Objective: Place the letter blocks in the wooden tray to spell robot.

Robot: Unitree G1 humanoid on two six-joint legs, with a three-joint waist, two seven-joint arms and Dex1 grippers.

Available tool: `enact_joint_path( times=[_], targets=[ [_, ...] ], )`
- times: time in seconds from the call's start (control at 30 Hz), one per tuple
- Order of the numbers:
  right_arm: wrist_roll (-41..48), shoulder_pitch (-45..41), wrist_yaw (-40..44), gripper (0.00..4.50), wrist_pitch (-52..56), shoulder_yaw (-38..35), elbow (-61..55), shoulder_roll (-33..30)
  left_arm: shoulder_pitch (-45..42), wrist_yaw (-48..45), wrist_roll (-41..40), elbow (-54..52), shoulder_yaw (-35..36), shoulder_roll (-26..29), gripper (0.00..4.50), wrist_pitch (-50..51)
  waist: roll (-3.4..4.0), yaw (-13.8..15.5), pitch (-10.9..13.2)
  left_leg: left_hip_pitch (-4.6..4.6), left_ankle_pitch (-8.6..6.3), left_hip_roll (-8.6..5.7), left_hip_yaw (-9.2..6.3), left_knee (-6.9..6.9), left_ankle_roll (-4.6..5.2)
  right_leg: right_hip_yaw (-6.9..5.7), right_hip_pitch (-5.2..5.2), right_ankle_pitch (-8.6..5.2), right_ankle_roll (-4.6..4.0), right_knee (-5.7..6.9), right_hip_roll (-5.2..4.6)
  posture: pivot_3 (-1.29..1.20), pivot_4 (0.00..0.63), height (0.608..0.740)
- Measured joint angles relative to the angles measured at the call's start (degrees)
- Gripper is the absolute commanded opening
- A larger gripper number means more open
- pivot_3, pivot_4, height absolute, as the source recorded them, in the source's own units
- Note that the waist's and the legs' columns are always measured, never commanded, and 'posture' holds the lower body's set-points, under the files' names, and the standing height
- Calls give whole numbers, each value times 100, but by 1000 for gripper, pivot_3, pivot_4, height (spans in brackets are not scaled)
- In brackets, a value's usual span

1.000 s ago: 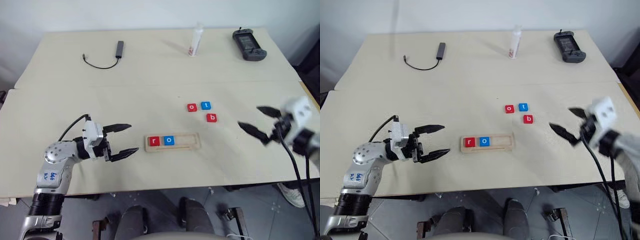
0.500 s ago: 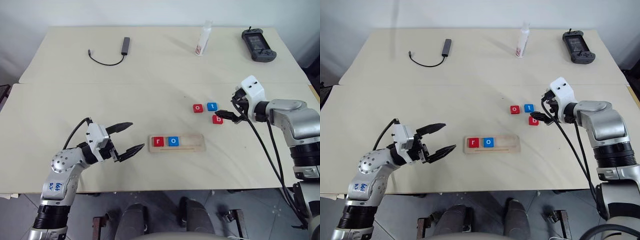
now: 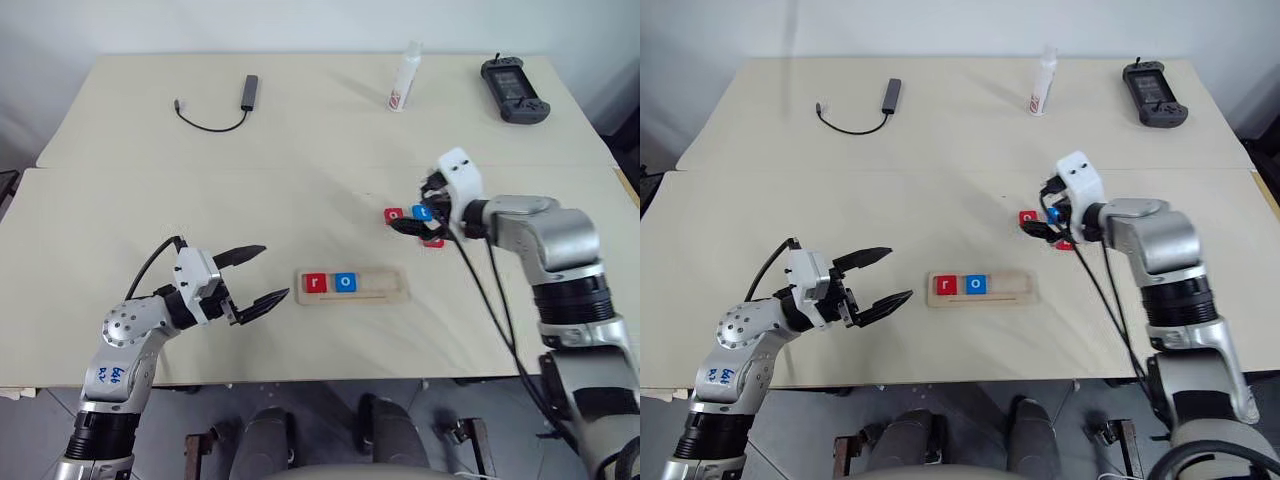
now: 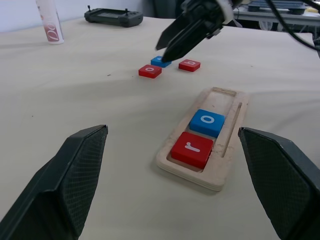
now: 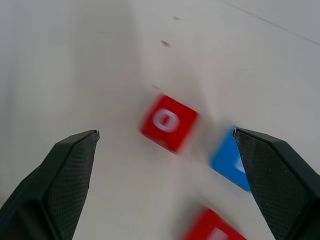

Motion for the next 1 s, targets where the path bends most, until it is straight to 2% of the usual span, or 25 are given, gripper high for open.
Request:
enact_joint_path(
  times=[0.23,0.5,0.8,0.9,1.0],
  targets=[
    [-94,-11,-453,4500,277,-93,-157,75,-30,-5,31,0,-25,49,4441,-14,0,-16,0,-1,0,-1,0,-5,0,-1,-1,0,0,-3,1,0,150,740],
    [-81,481,-930,4500,1535,-649,-961,-66,7,-43,106,0,-69,74,4441,-53,0,-2,0,-1,0,0,2,-5,-1,-1,0,0,0,-3,1,0,150,740],
    [-128,690,-1407,4500,2031,-925,-976,46,-47,-129,164,0,-252,69,4441,-71,0,-14,0,2,0,1,4,-7,-1,0,-1,0,0,-3,2,0,150,740],
    [-168,685,-1595,3862,2065,-1188,-919,258,-55,-135,166,0,-305,58,4500,-75,-1,-14,-1,4,0,1,4,-5,-1,2,1,0,0,-1,2,0,150,740],
    [-205,676,-1744,2841,2012,-1365,-799,319,-56,-150,169,0,-321,58,4500,-79,-1,-11,-1,6,0,0,4,-5,-1,2,3,0,0,-2,2,0,150,740]
  ],
)
